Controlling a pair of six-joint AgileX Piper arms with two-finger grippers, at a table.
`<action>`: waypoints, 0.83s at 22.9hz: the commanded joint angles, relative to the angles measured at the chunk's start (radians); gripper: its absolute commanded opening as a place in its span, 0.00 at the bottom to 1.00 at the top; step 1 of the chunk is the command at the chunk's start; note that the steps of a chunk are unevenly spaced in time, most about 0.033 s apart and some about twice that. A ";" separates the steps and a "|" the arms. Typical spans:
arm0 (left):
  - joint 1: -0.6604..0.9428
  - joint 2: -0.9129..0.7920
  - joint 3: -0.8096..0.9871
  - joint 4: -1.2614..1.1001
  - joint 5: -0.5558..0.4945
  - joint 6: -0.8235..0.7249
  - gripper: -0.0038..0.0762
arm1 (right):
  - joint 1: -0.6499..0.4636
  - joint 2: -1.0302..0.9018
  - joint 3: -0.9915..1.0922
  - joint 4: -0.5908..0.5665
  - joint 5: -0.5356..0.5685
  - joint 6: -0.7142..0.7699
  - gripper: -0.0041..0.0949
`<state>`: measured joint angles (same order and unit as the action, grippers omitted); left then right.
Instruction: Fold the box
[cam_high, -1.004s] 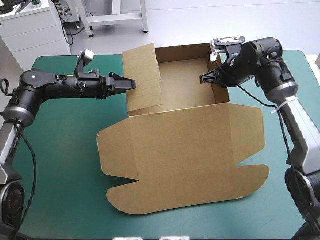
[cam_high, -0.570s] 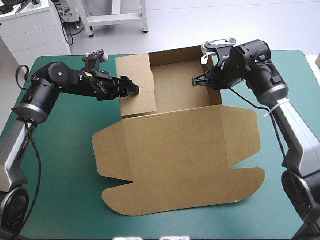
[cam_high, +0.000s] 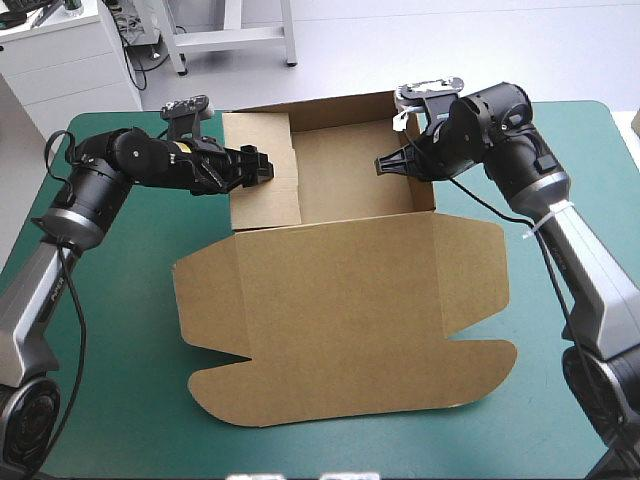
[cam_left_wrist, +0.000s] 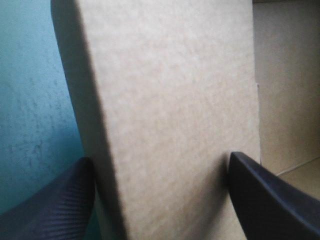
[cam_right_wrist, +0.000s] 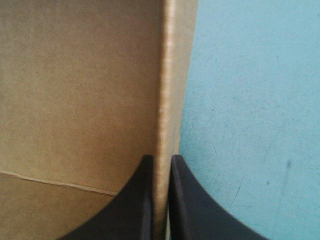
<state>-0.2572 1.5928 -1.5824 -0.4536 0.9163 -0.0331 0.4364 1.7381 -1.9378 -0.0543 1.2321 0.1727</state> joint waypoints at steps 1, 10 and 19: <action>-0.006 -0.036 -0.032 -0.019 -0.061 0.002 0.70 | 0.009 -0.076 -0.032 0.054 -0.052 -0.020 0.03; -0.006 -0.008 -0.034 -0.059 0.012 0.004 0.57 | 0.009 -0.086 -0.032 0.054 -0.050 -0.020 0.03; -0.006 -0.014 -0.036 -0.135 0.015 0.007 0.01 | 0.009 -0.086 -0.032 0.054 -0.052 -0.023 0.03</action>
<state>-0.2478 1.6342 -1.5834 -0.4380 0.9465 -0.0560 0.4387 1.6972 -1.9378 -0.0752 1.2435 0.1599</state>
